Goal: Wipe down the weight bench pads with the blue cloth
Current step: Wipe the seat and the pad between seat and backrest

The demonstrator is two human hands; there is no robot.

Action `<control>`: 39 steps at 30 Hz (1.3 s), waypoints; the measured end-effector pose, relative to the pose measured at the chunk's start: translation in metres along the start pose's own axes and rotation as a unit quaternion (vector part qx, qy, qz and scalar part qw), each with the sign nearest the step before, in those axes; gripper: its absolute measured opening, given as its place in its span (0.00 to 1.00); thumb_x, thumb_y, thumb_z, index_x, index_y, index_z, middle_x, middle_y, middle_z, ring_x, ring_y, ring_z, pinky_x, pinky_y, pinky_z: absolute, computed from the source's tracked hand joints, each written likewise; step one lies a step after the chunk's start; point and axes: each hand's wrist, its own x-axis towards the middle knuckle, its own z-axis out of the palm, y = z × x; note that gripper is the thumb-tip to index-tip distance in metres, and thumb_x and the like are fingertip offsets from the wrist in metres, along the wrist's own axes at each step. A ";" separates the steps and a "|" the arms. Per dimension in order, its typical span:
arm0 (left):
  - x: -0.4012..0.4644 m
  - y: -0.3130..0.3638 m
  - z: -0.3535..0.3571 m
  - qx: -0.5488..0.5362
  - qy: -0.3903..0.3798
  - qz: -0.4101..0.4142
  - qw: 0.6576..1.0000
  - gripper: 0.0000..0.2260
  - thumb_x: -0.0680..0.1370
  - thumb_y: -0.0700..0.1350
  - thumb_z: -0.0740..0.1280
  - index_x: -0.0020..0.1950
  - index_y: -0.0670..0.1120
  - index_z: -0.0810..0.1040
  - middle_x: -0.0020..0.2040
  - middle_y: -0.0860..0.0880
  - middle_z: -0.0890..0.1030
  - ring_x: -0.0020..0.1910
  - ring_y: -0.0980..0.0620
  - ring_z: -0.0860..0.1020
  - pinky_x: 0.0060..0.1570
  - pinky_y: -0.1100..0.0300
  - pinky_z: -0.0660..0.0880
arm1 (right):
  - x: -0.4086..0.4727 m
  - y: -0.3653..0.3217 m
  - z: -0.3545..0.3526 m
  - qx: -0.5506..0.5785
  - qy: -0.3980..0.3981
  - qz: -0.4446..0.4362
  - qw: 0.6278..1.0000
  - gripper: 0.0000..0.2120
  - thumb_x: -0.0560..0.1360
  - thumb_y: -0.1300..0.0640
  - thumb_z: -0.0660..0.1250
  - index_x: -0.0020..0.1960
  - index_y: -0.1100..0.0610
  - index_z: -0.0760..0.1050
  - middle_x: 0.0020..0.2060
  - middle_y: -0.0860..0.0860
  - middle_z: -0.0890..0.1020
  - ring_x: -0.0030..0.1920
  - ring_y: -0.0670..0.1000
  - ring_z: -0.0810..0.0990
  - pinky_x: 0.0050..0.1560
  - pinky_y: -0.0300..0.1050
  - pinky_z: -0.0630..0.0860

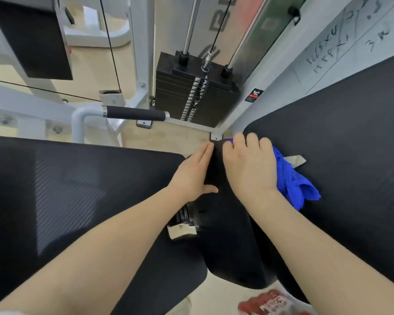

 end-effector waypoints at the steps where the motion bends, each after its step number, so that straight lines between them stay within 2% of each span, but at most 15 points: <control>1: -0.002 0.001 0.000 0.002 -0.001 -0.003 1.000 0.49 0.68 0.53 0.74 0.76 0.45 0.42 0.78 0.49 0.45 0.74 0.46 0.57 0.72 0.53 0.60 | -0.018 -0.003 0.003 0.025 -0.012 0.002 1.000 0.05 0.60 0.65 0.59 0.32 0.61 0.74 0.31 0.57 0.75 0.31 0.56 0.72 0.33 0.48 0.68; 5: -0.008 0.005 0.001 -0.015 0.007 -0.007 1.000 0.46 0.70 0.51 0.72 0.76 0.44 0.43 0.78 0.49 0.44 0.75 0.48 0.55 0.72 0.52 0.60 | -0.066 -0.010 0.002 0.057 -0.083 0.028 0.995 0.07 0.59 0.69 0.59 0.33 0.62 0.74 0.30 0.60 0.75 0.29 0.57 0.71 0.29 0.49 0.68; 8: -0.009 0.002 0.008 -0.031 0.020 -0.009 0.999 0.45 0.71 0.51 0.71 0.76 0.45 0.44 0.78 0.50 0.44 0.75 0.50 0.54 0.72 0.51 0.61 | -0.036 -0.012 0.008 0.024 -0.042 0.054 0.997 0.08 0.60 0.66 0.59 0.36 0.61 0.75 0.32 0.58 0.76 0.31 0.57 0.73 0.32 0.49 0.69; 10: -0.008 -0.003 0.013 -0.050 0.027 -0.005 0.998 0.44 0.71 0.52 0.71 0.76 0.46 0.44 0.78 0.51 0.45 0.75 0.52 0.53 0.72 0.51 0.61 | -0.004 -0.015 0.006 -0.016 -0.023 0.071 0.997 0.10 0.65 0.63 0.58 0.42 0.59 0.75 0.37 0.56 0.78 0.37 0.57 0.75 0.38 0.49 0.70; 13: -0.011 -0.006 0.018 -0.081 0.028 -0.008 0.996 0.43 0.72 0.53 0.71 0.77 0.48 0.45 0.78 0.52 0.45 0.75 0.53 0.53 0.70 0.50 0.63 | 0.022 -0.017 0.008 0.013 -0.070 0.077 0.995 0.11 0.74 0.63 0.52 0.51 0.58 0.71 0.47 0.55 0.75 0.48 0.56 0.73 0.48 0.50 0.67; 15: -0.012 -0.004 0.017 -0.080 0.021 -0.015 0.996 0.43 0.72 0.52 0.70 0.76 0.48 0.45 0.78 0.52 0.45 0.75 0.52 0.53 0.71 0.49 0.62 | 0.008 -0.016 0.007 -0.016 -0.050 0.091 0.995 0.13 0.71 0.63 0.51 0.47 0.57 0.73 0.43 0.54 0.77 0.44 0.55 0.74 0.45 0.49 0.68; 17: -0.015 0.001 0.013 -0.078 0.017 -0.022 0.997 0.41 0.73 0.50 0.70 0.76 0.47 0.45 0.78 0.52 0.44 0.75 0.50 0.52 0.71 0.51 0.61 | -0.023 -0.018 0.010 -0.005 -0.037 0.123 0.992 0.09 0.67 0.63 0.55 0.40 0.58 0.74 0.36 0.54 0.77 0.38 0.56 0.75 0.39 0.49 0.69; 21: -0.025 0.009 0.012 -0.034 0.039 0.011 0.999 0.38 0.74 0.49 0.68 0.76 0.48 0.49 0.77 0.51 0.44 0.73 0.51 0.58 0.67 0.55 0.67 | -0.097 -0.025 0.014 0.053 -0.058 0.165 0.983 0.06 0.61 0.68 0.60 0.34 0.60 0.72 0.29 0.56 0.72 0.30 0.56 0.70 0.31 0.48 0.66; 23: -0.029 0.011 0.014 -0.025 0.045 0.039 0.998 0.37 0.74 0.49 0.68 0.76 0.47 0.49 0.77 0.50 0.46 0.72 0.52 0.59 0.67 0.54 0.68 | -0.104 -0.025 0.013 0.058 -0.066 0.164 0.982 0.07 0.62 0.69 0.58 0.34 0.60 0.72 0.29 0.56 0.72 0.29 0.56 0.69 0.30 0.48 0.66; 26: -0.029 0.004 0.017 -0.044 0.031 0.059 0.997 0.42 0.72 0.52 0.70 0.76 0.48 0.47 0.77 0.52 0.45 0.75 0.53 0.53 0.71 0.56 0.61 | -0.071 -0.020 0.012 0.030 -0.030 0.125 0.991 0.07 0.66 0.65 0.57 0.38 0.59 0.73 0.34 0.56 0.75 0.35 0.57 0.73 0.36 0.50 0.68; 29: -0.029 -0.009 0.023 -0.045 -0.007 0.081 0.996 0.51 0.67 0.56 0.74 0.76 0.47 0.42 0.77 0.53 0.40 0.75 0.57 0.47 0.69 0.62 0.53 | -0.016 -0.016 0.013 0.026 -0.018 0.078 0.996 0.16 0.70 0.63 0.49 0.48 0.58 0.73 0.45 0.55 0.76 0.46 0.57 0.74 0.46 0.50 0.68; 30: -0.030 -0.010 0.026 -0.050 -0.012 0.082 0.995 0.52 0.66 0.57 0.74 0.76 0.47 0.41 0.77 0.53 0.38 0.74 0.57 0.45 0.69 0.62 0.52 | -0.004 -0.015 0.013 0.013 -0.005 0.079 0.997 0.18 0.70 0.63 0.46 0.48 0.58 0.74 0.45 0.53 0.77 0.46 0.56 0.74 0.46 0.49 0.68; 33: -0.033 -0.008 0.038 -0.045 0.001 0.076 0.996 0.53 0.65 0.57 0.74 0.76 0.45 0.40 0.75 0.52 0.35 0.75 0.56 0.45 0.71 0.61 0.53 | -0.012 -0.013 0.015 -0.034 0.034 0.087 0.995 0.17 0.68 0.63 0.47 0.40 0.57 0.74 0.38 0.53 0.78 0.40 0.55 0.74 0.40 0.47 0.68; 37: -0.035 -0.004 0.041 0.011 0.020 0.056 0.998 0.52 0.66 0.58 0.73 0.76 0.44 0.42 0.75 0.49 0.33 0.73 0.47 0.60 0.69 0.56 0.62 | -0.083 -0.008 0.013 -0.032 -0.012 0.049 0.998 0.09 0.66 0.68 0.55 0.35 0.59 0.71 0.30 0.55 0.72 0.33 0.56 0.69 0.34 0.48 0.65; 39: -0.034 -0.004 0.041 0.014 0.019 0.044 0.999 0.51 0.67 0.59 0.72 0.76 0.46 0.41 0.76 0.45 0.35 0.74 0.45 0.54 0.71 0.54 0.58 | -0.106 -0.006 0.010 -0.018 -0.050 0.038 0.998 0.11 0.65 0.70 0.51 0.34 0.60 0.71 0.29 0.56 0.71 0.31 0.56 0.68 0.32 0.48 0.64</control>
